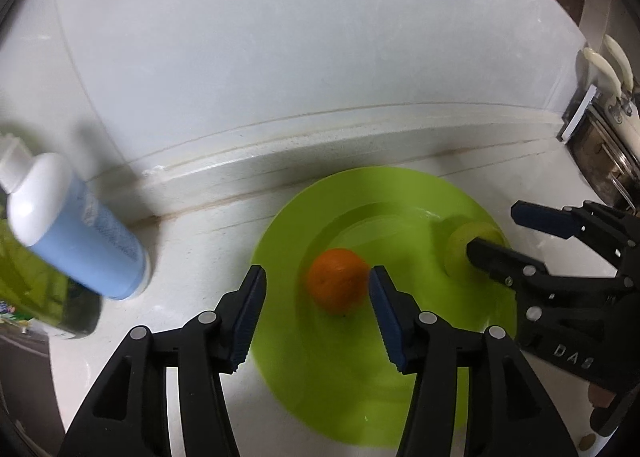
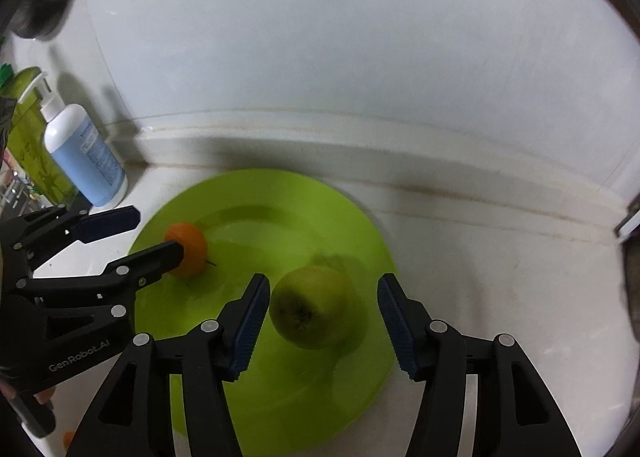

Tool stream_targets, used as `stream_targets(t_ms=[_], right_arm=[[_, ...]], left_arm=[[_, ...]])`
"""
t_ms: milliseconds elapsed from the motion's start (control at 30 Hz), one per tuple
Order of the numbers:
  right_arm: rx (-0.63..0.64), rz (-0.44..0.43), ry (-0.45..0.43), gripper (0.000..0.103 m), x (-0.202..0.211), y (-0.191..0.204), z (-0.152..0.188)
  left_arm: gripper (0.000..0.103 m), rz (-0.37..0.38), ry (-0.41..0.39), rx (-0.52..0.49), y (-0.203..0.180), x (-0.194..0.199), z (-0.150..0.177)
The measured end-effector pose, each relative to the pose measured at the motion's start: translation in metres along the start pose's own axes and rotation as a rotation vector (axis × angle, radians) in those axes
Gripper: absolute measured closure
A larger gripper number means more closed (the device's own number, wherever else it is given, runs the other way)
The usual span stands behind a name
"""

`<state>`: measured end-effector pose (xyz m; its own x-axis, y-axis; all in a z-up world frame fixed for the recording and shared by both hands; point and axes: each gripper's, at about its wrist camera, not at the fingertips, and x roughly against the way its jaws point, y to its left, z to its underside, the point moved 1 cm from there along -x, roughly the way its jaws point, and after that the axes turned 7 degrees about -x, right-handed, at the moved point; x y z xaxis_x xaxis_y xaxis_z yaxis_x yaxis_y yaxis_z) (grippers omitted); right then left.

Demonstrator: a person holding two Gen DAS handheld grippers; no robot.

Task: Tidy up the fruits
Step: 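Lower the apple and orange onto the green plate and open both grippers, then move both open grippers back toward the remaining fruits on the countertop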

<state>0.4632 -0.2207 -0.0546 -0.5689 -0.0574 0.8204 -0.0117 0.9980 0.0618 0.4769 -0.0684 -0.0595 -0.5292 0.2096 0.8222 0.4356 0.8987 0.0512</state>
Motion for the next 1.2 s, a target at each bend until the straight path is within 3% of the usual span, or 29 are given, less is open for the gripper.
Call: stream_targets(t_ms=[500,733,1033,1200], right_arm=[[0.003,-0.020,-0.121,0.046,0.088,0.021,0.027],[0.017,0.007,-0.208,0.046,0.139,0.037,0.057],[-0.022,0.007,-0.235,0.046,0.178,0.038,0.100],[-0.054,0.053,-0.258,0.046,0.200,0.032,0.128]], left_arm=[[0.042,-0.062,-0.176,-0.037,-0.009,0.108,0.037],[0.038,-0.052,-0.222,-0.042,-0.016,0.151,0.066],[0.034,-0.016,-0.269,-0.065,-0.036,0.192,0.099],[0.034,0.018,-0.268,-0.091,-0.056,0.205,0.120]])
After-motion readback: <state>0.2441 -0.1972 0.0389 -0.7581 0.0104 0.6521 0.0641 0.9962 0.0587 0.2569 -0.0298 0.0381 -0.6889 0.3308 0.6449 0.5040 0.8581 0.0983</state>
